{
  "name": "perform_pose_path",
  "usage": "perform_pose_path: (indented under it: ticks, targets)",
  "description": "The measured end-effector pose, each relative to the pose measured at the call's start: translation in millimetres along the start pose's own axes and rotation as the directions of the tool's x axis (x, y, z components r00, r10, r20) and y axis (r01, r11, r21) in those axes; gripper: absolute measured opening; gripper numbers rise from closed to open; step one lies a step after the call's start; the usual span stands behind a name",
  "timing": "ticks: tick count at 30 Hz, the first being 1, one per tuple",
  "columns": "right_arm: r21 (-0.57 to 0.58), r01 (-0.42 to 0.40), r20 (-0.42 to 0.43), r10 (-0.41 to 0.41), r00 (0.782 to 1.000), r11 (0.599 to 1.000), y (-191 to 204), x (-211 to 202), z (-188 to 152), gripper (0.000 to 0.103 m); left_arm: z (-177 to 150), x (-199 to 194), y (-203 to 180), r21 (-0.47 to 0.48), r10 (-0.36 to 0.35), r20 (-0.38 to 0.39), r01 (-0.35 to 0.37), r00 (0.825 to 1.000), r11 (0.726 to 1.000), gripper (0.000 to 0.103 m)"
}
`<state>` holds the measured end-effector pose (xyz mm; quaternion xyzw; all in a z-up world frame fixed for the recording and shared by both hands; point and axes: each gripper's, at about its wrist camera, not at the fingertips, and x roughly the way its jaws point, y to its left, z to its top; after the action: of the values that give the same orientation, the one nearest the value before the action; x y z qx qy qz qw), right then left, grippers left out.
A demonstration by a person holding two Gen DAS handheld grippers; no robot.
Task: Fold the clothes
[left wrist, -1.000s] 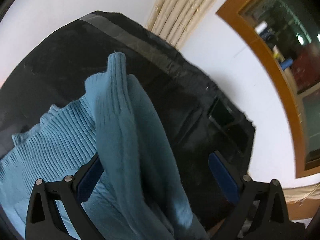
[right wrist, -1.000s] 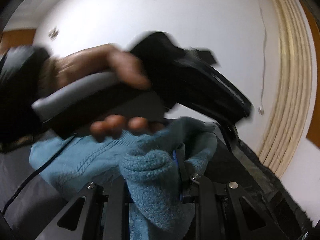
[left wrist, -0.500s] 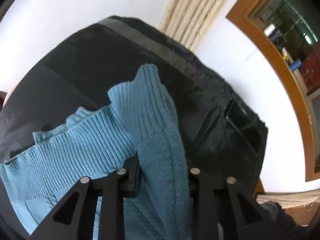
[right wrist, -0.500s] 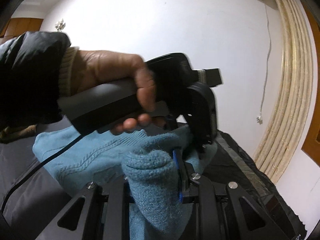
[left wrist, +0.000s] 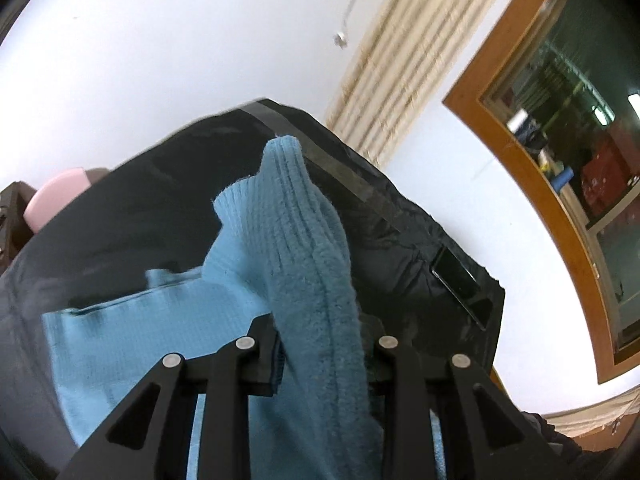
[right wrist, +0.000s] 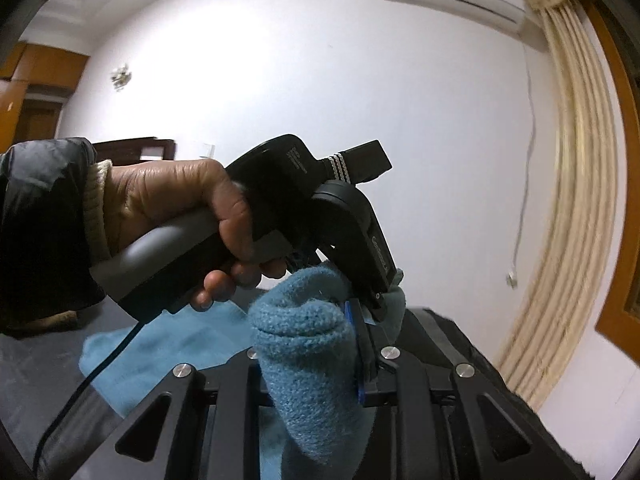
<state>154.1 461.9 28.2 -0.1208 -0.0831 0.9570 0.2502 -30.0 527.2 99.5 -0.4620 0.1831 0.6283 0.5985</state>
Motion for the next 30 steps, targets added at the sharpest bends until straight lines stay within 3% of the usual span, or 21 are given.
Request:
perform_pose_path:
  ticks: [8,16,21,24,30]
  targets:
    - [-0.085,-0.107,0.006,0.108,0.994,0.991,88.6,12.8,27.3,0.023,-44.0,-49.4,87.9,-0.105,-0.025,0.081,0.033,0.996,0.994,0.028]
    - [-0.183,-0.213,-0.097,0.198,0.975,0.960,184.1,54.8,14.2,0.023,-99.2,-52.8,175.7,-0.229,-0.061,0.120,0.087,0.991,0.969,0.028]
    - [-0.229,-0.240,-0.154,0.208,0.966,0.943,207.3,89.4,-2.4,0.023,-123.6,-52.8,210.1,-0.259,-0.115,0.169,0.157,0.979,0.953,0.028]
    - [-0.253,-0.250,-0.177,0.210,0.962,0.935,221.4,95.0,-10.8,0.023,-137.9,-46.7,230.3,-0.287,-0.156,0.202,0.210,0.967,0.934,0.028]
    - [-0.268,-0.281,-0.232,0.221,0.947,0.922,251.2,98.5,-7.7,0.023,-156.3,-31.4,261.4,-0.344,-0.183,0.212,0.248,0.960,0.905,0.028]
